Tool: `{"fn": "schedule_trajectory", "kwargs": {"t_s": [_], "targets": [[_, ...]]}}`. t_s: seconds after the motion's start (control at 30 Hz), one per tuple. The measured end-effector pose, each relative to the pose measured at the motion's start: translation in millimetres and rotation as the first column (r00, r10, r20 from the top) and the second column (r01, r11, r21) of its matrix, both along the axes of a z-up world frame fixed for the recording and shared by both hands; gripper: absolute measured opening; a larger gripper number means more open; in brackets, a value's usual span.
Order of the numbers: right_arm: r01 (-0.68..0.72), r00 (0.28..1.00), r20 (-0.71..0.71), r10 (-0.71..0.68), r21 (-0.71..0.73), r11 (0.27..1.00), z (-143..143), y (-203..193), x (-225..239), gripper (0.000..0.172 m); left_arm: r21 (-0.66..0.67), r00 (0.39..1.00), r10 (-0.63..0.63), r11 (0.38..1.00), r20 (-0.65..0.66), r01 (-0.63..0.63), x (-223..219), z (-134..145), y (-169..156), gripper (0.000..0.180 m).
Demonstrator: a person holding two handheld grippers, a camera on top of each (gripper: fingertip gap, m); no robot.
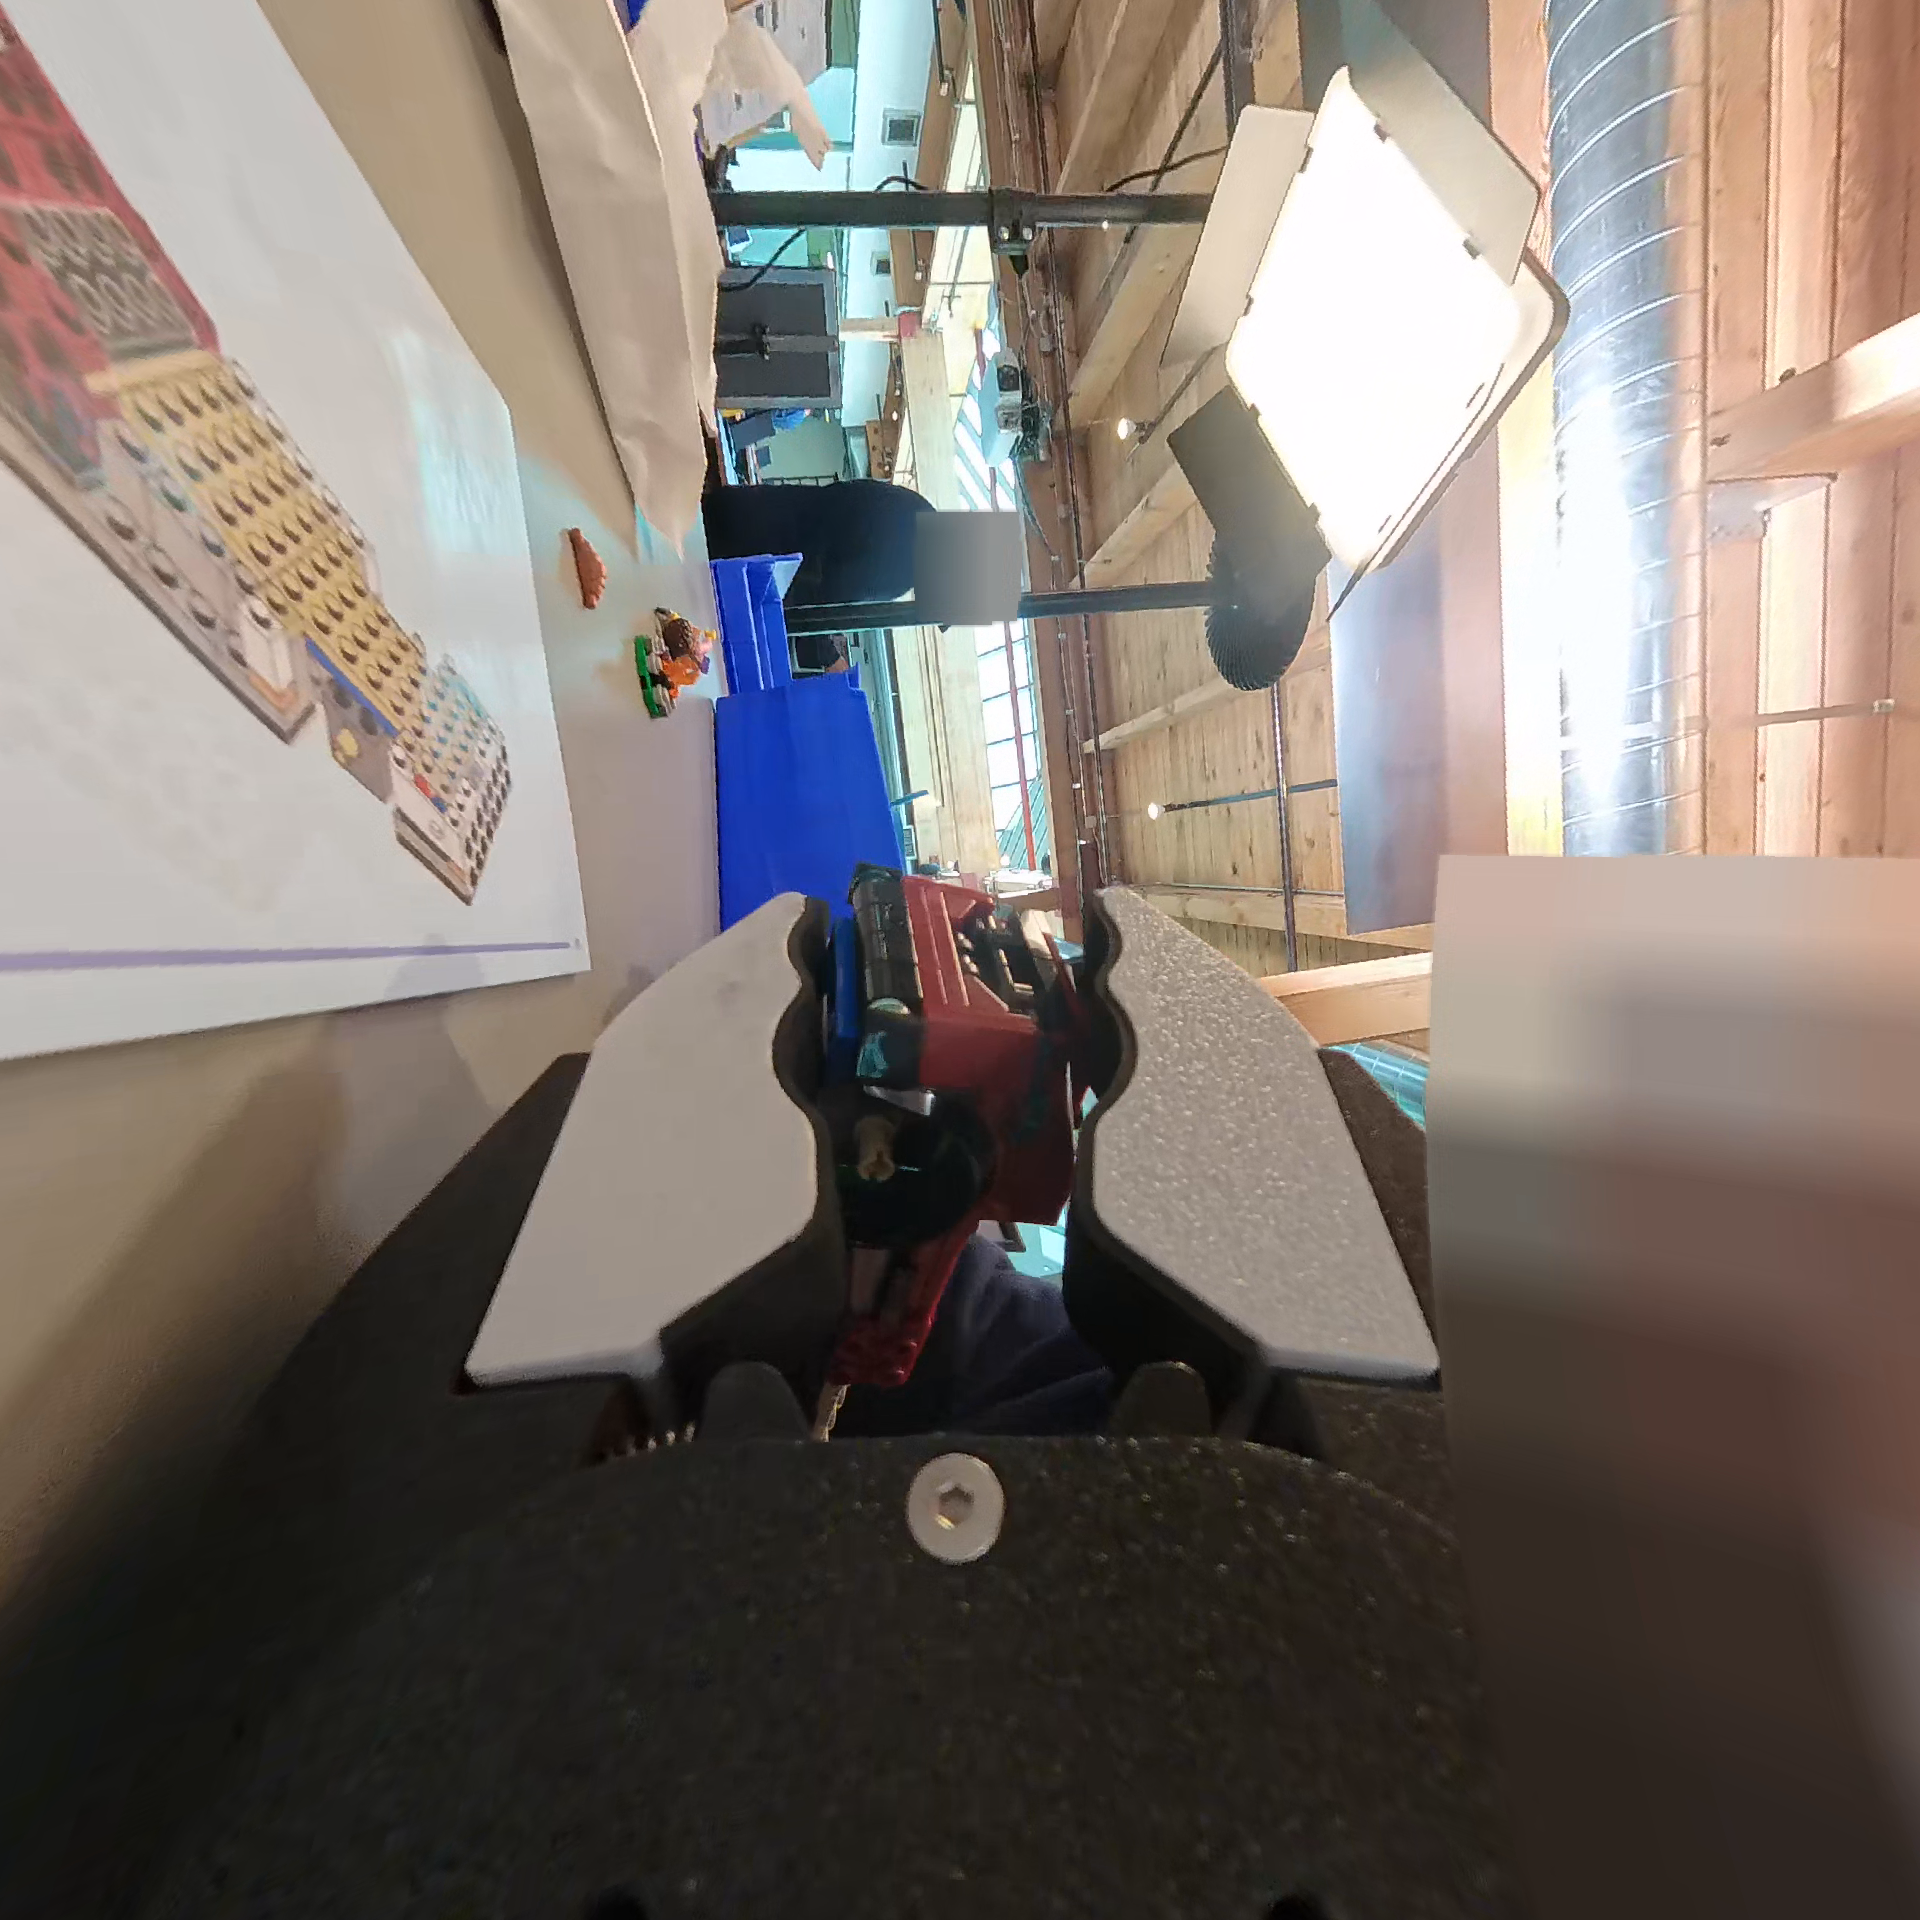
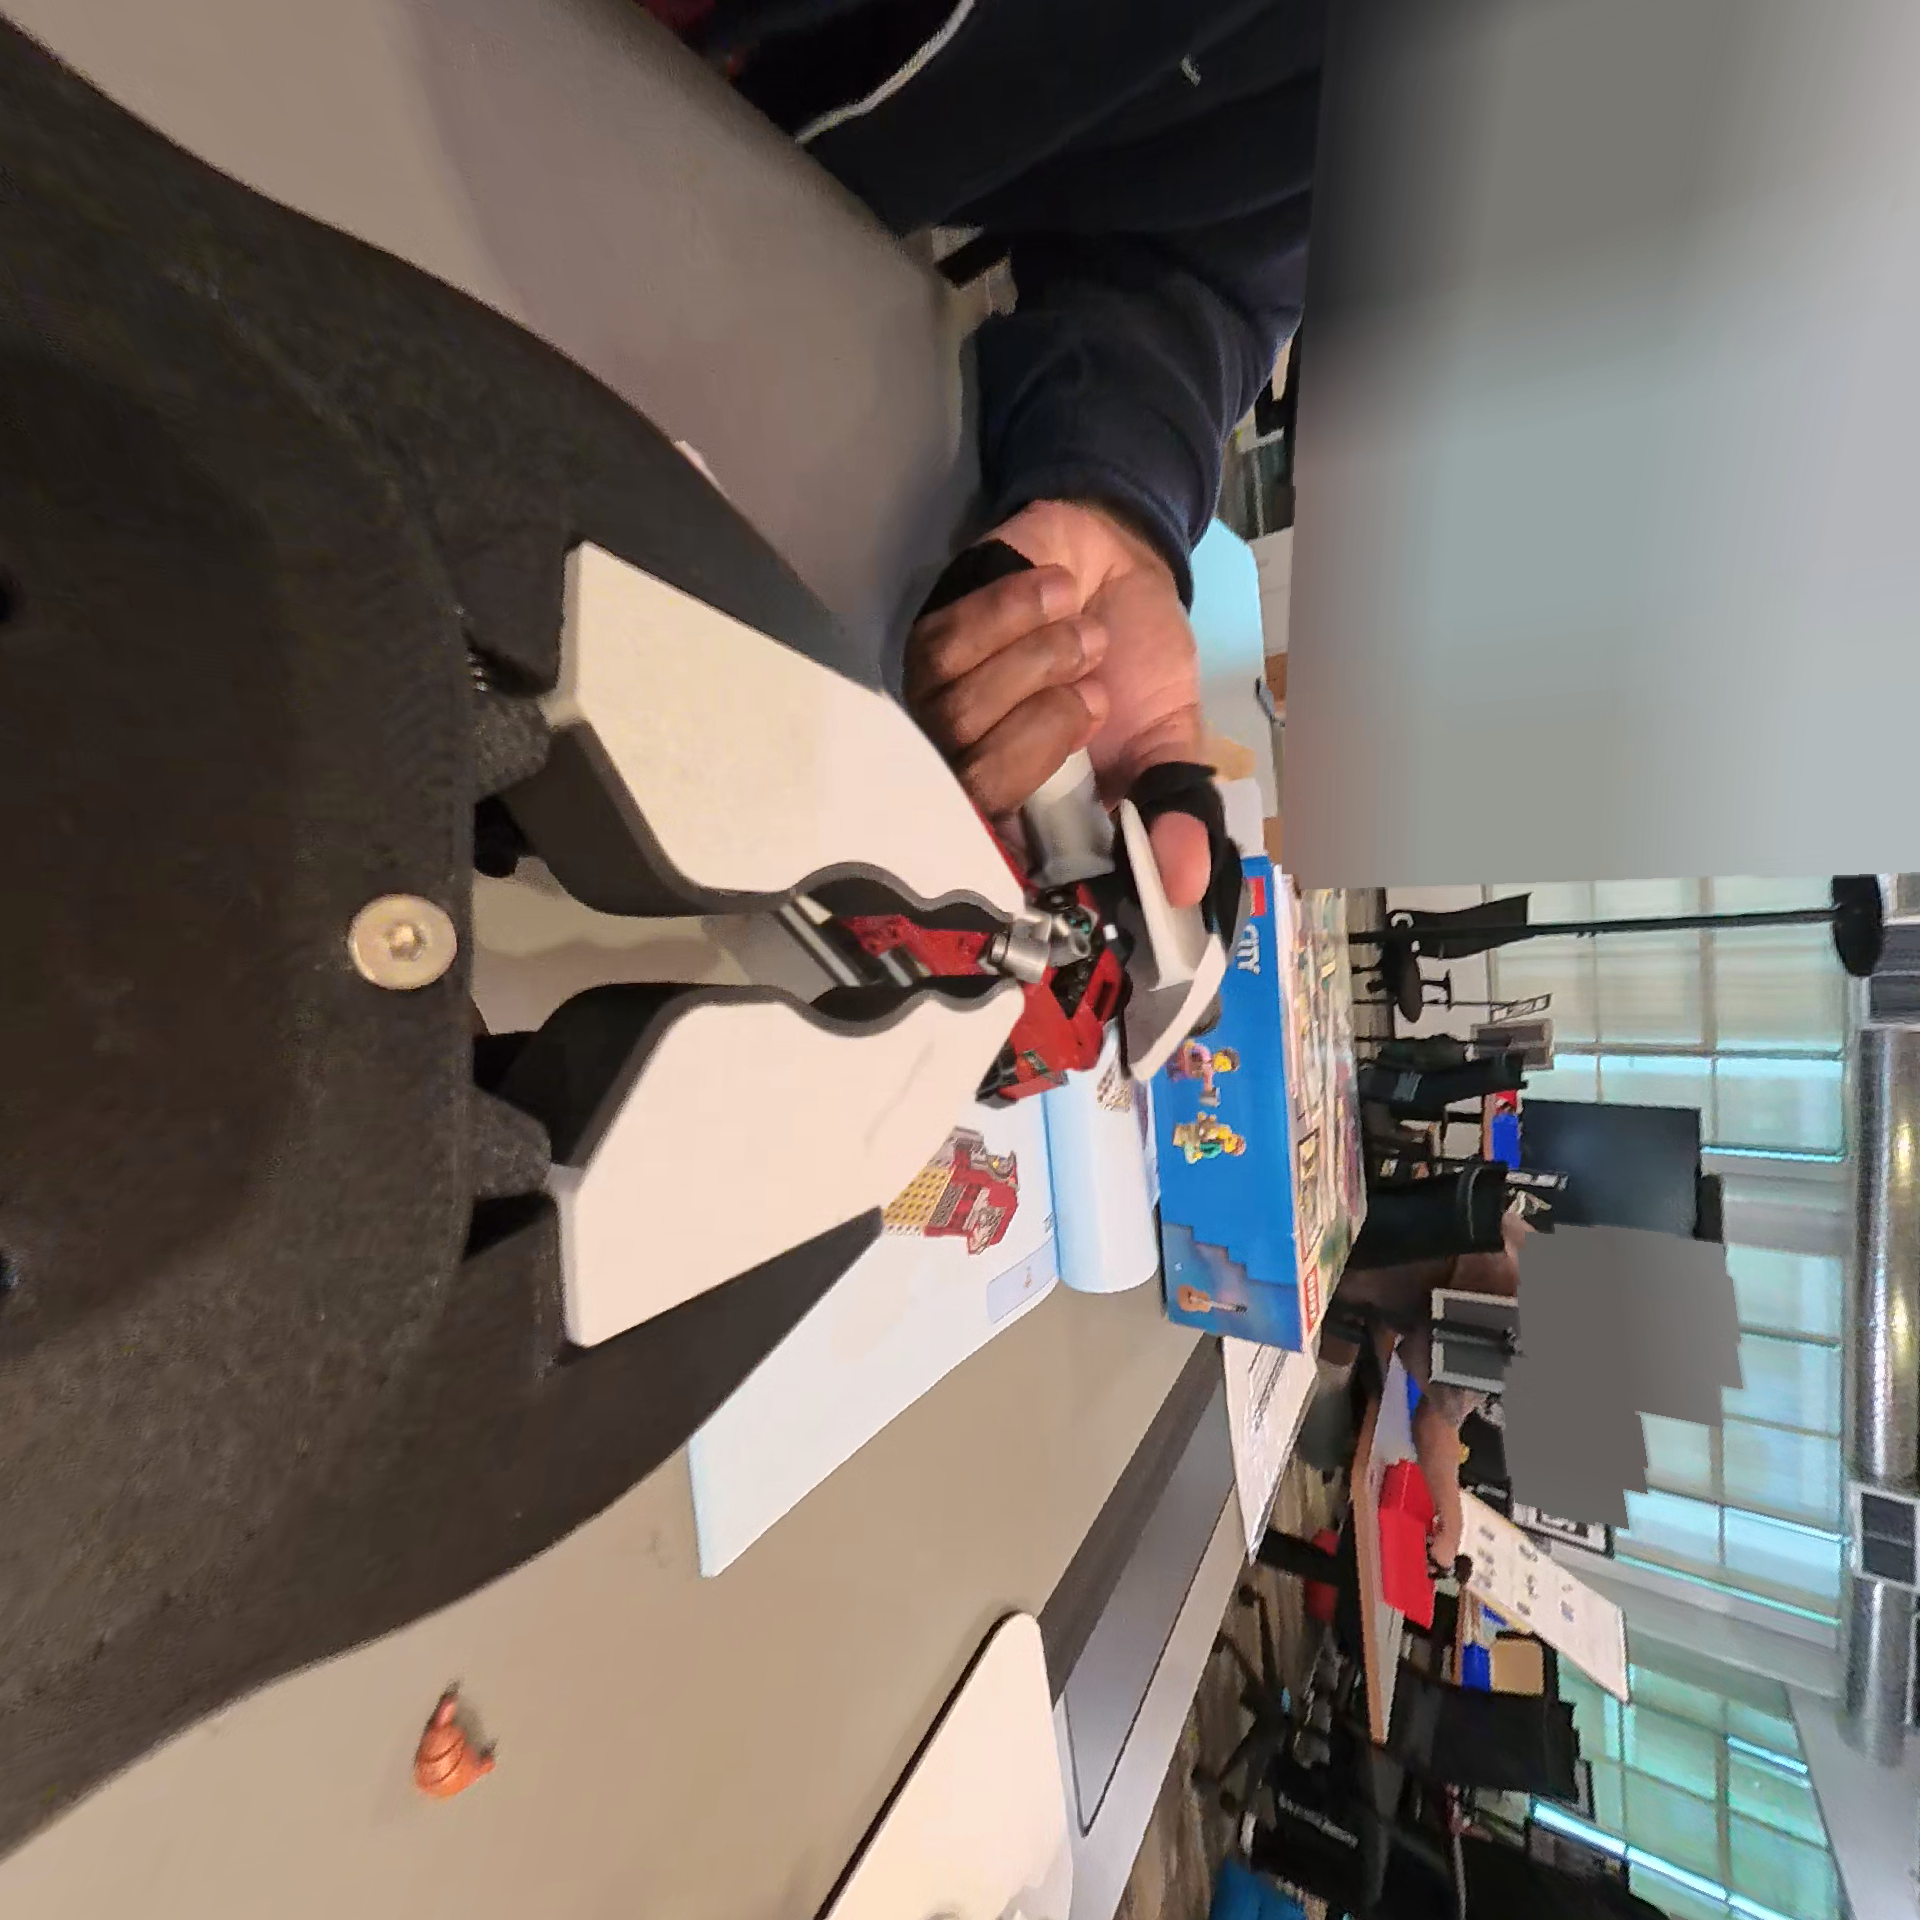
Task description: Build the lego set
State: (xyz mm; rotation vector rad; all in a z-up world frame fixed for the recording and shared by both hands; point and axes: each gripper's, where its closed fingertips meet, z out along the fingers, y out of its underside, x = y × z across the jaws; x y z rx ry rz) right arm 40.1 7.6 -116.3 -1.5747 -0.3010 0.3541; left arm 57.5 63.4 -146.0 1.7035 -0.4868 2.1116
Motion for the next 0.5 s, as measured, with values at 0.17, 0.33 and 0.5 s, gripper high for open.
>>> {"fn": "schedule_trajectory", "kwargs": {"t_s": [0.17, 0.33, 0.5], "targets": [[-0.015, 0.999, -0.030, 0.015, -0.027, 1.000, -1.1, 3.1, -1.7, 0.007, -0.008, 0.999, -0.035, 0.999, 0.031, 0.035, -3.3, 4.1, -8.6, 0.048], [-0.029, 0.997, 0.069, 0.039, -0.134, 0.991, -17.1, 4.4, -10.5, 0.007, 0.003, 0.997, -0.050, 0.999, 0.059, 0.050, -3.9, 4.1, -10.1, 0.048], [-0.026, 0.978, 0.194, 0.078, -0.260, 0.965, -35.9, -2.0, -10.6, 0.008, 0.005, 0.995, -0.059, 0.998, 0.080, 0.059, -5.6, 7.0, -10.7, 0.048]]}}
